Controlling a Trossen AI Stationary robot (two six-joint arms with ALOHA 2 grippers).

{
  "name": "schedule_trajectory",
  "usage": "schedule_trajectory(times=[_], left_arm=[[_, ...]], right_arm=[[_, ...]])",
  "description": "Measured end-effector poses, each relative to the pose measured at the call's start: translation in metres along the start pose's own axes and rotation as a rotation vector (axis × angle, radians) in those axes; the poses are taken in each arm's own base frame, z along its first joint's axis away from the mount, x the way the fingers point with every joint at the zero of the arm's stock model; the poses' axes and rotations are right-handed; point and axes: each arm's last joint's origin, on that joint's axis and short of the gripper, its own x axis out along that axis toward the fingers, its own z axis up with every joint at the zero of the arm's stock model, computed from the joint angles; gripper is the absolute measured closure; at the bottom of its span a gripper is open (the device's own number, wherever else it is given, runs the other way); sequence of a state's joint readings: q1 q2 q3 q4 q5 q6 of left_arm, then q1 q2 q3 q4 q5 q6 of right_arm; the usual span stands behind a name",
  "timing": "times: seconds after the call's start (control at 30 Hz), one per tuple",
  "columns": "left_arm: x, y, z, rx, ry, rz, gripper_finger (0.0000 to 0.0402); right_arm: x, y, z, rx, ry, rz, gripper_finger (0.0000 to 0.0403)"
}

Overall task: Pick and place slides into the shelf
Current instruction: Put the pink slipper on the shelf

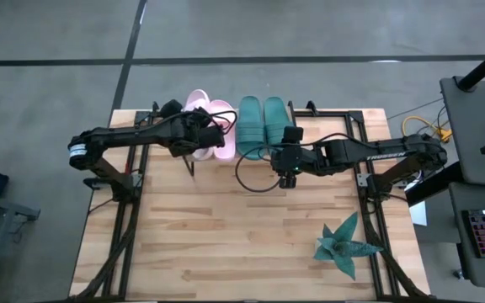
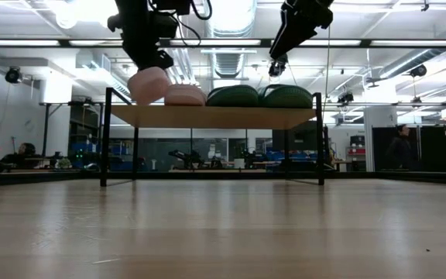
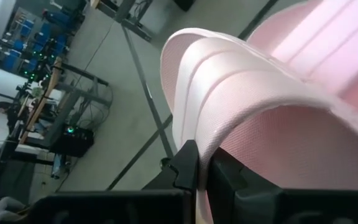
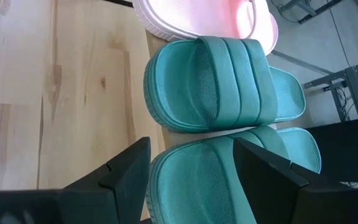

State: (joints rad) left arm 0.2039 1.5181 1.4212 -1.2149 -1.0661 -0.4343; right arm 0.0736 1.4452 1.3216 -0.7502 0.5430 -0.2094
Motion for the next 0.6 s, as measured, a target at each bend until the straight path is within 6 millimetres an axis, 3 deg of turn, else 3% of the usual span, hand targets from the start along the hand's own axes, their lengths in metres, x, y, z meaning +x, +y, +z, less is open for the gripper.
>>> schedule_trajectory(times=[0.43, 0.6], left_arm=[[0.007, 0.007, -0.004, 0.020, 0.043, 0.047, 0.0401], [0.017, -0.004, -0.003, 0.052, 0.078, 0.056, 0.0401]], right_arm=[[0.000, 0.000, 0.000, 0.000, -0.001, 0.000, 0.0184], [0.000, 0.000, 0.000, 0.000, -0.001, 0.000, 0.0184]])
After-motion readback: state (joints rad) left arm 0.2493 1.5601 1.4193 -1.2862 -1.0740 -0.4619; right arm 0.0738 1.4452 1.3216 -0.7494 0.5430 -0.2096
